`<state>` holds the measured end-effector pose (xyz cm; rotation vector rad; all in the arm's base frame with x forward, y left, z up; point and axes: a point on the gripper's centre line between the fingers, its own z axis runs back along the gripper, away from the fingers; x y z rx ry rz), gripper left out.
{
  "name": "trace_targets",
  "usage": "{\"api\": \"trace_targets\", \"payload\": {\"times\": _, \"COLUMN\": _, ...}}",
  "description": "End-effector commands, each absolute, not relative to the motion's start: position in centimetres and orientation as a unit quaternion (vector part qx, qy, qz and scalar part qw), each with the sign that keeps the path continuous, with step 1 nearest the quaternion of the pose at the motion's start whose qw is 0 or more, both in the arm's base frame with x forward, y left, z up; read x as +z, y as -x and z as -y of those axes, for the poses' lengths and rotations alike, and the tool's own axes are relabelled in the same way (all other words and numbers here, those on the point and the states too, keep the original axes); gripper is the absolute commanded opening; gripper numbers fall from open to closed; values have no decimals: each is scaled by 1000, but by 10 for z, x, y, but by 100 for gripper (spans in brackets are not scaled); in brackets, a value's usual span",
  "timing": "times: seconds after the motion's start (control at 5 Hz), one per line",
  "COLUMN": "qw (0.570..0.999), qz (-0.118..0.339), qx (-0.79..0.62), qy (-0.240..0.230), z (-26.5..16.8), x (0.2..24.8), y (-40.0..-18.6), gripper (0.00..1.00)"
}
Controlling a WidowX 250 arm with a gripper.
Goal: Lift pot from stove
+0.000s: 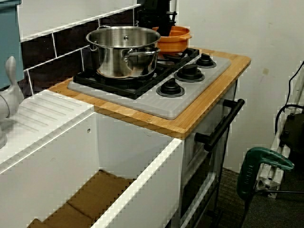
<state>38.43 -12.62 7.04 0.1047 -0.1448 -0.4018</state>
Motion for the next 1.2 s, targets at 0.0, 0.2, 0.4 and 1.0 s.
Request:
{"api": "trace_targets", "payload": {"times": 0.0, "qw": 974, "qz": 92, "qx": -204, "qy": -47, "z": 129, "x": 89, "y": -388, "gripper": 0}}
{"api": "trace_targets", "payload": {"times": 0.2, "qw": 974, "qz": 92, "qx": -203, "qy": -46, "z": 130, "x": 90, "y": -386, "gripper": 0}}
{"api": "trace_targets", "payload": {"times": 0.4, "qw": 973, "qz": 93, "qx": -206, "qy": -44, "z": 133, "x": 92, "y": -384, "gripper": 0}}
{"api": "trace_targets", "payload": {"times": 1.0, "qw": 968, "qz": 110, "qx": -224, "qy": -26, "z": 139, "x": 119, "y": -371, "gripper": 0}}
